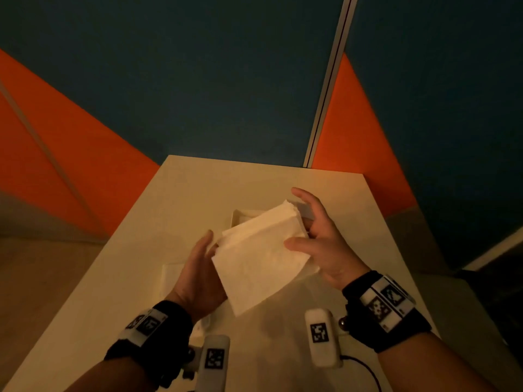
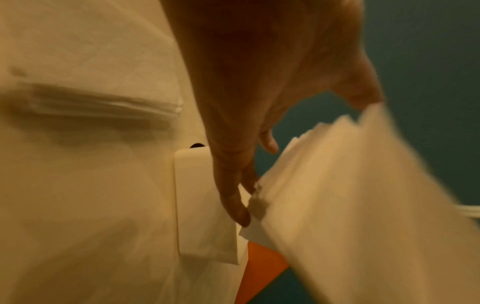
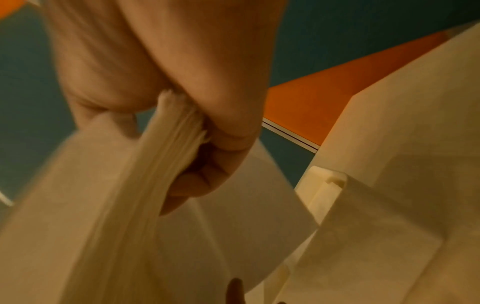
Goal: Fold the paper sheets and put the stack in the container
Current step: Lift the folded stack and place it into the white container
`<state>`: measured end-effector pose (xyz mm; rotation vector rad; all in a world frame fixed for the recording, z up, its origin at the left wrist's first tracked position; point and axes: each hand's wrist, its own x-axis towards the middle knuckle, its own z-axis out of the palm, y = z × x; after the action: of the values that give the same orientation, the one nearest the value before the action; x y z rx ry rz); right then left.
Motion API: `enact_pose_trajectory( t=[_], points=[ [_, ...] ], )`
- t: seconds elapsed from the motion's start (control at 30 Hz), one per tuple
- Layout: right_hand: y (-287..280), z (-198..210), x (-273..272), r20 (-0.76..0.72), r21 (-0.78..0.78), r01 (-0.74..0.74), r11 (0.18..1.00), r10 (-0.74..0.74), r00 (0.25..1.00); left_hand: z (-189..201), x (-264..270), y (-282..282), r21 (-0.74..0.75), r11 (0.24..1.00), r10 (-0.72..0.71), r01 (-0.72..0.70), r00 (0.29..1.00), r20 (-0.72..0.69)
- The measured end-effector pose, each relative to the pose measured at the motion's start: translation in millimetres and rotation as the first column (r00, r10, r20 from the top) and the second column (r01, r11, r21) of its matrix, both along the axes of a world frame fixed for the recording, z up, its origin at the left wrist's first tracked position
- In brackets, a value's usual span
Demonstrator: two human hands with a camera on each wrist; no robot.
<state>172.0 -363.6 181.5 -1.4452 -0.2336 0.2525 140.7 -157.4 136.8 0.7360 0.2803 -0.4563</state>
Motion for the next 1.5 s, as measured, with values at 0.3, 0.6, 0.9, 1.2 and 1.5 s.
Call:
enact_pose_trajectory(
  t=[0.3, 0.6, 0.9, 1.2, 1.5],
  points=[
    [-14.2, 4.1, -4.8, 0.045, -0.134, -0.222, 0.966, 0.23, 0.972, -7.4, 6.9, 10.0, -0.099, 0.995, 0.014, -0.018, 0.999, -0.043],
    [-21.7, -6.8, -1.1, 0.037, -0.122, -0.009, 0.992, 0.014, 0.999, -8.0, 5.5, 25.9, 0.469, 0.883, -0.225, 0.033, 0.905, 0.36],
    [-9.9, -16.6, 1.3, -0.172, 0.067, 0.089, 0.994, -0.077, 0.982, -1.6, -8.1, 3.0, 0.289, 0.957, -0.117, 0.002, 0.917, 0.382],
    [-13.6, -24.0, 1.6, -0.125, -0.107, 0.078, 0.991, -0.091, 0.988, -3.0, -5.0, -7.0, 0.244, 0.969, -0.041, -0.035, 0.953, 0.299],
    [-18.6, -76.3, -20.6, -0.264, -0.186, 0.061, 0.981, -0.11, 0.958, -45.8, -13.0, -12.7, 0.584, 0.808, -0.143, -0.074, 0.937, 0.317]
  ],
)
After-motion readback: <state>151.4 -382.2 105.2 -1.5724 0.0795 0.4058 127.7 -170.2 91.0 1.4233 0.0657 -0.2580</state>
